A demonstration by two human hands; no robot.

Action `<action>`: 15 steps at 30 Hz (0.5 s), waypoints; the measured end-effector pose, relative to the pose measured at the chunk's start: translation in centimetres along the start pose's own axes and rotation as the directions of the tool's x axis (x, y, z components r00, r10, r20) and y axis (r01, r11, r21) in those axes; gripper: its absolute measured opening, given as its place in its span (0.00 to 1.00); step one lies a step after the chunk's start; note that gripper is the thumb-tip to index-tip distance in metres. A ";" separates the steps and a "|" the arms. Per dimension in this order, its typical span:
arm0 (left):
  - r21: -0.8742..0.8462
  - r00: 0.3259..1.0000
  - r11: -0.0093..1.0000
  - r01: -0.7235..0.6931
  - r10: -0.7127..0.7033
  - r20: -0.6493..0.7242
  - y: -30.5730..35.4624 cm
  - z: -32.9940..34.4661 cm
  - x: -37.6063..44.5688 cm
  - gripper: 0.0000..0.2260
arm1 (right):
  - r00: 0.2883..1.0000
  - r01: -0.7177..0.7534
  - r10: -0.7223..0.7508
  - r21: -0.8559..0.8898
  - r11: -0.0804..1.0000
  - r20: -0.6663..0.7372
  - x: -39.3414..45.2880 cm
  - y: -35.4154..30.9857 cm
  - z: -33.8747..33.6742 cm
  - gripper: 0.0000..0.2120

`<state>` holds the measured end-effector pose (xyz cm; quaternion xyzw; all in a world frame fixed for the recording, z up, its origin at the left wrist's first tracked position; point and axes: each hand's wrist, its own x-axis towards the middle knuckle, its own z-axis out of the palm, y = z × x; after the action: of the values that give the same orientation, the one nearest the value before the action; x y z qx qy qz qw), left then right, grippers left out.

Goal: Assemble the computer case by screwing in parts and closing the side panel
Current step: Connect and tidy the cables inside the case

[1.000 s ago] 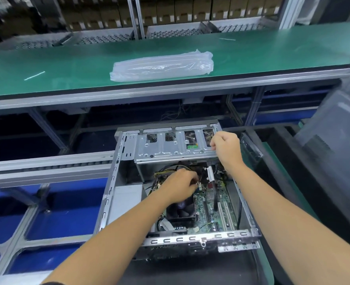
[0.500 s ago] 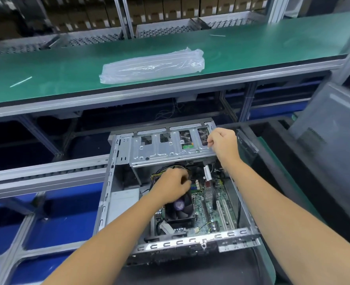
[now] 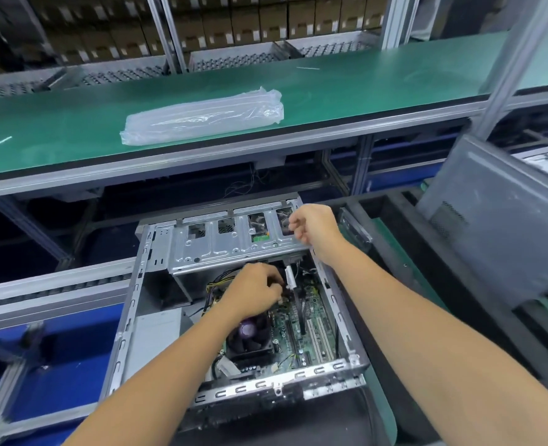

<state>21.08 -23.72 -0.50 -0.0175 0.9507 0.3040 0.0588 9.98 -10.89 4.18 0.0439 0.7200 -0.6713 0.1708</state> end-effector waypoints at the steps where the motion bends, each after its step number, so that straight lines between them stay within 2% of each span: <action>1: -0.010 0.998 1.000 0.000 -0.001 -0.059 0.0 -0.2 0.0 0.08 | 1.000 -0.019 0.018 0.035 0.999 0.011 0.1 -0.6 -0.5 0.10; 3: -0.045 0.984 0.999 0.010 -0.018 -0.179 0.2 -0.6 0.0 0.08 | 1.000 0.019 -0.019 0.043 0.999 0.014 0.3 -1.5 -1.5 0.09; 5: -0.079 0.964 0.997 0.019 -0.040 -0.263 0.4 -1.1 0.1 0.08 | 0.995 0.090 -0.089 -0.031 0.995 0.039 0.1 -2.1 -1.7 0.09; 8: -0.148 0.921 0.988 0.045 -0.098 -0.376 0.3 -2.2 -0.3 0.08 | 0.961 0.245 -0.215 -0.175 0.953 0.176 -1.1 -2.5 0.0 0.11; 12: -0.212 0.830 0.977 0.038 -0.148 -0.537 -1.2 -4.9 -1.4 0.09 | 0.896 0.403 -0.321 -0.259 0.878 0.307 -3.1 -1.8 4.3 0.12; 15: -0.216 0.739 0.974 0.063 -0.191 -0.646 -4.0 -8.3 -3.4 0.10 | 0.836 0.500 -0.353 -0.319 0.805 0.420 -5.0 -0.9 8.6 0.10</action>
<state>23.88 -31.81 4.36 -0.1943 0.8746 0.3578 -0.2633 15.99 -18.56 6.18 -0.2759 0.7961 -0.5201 0.1402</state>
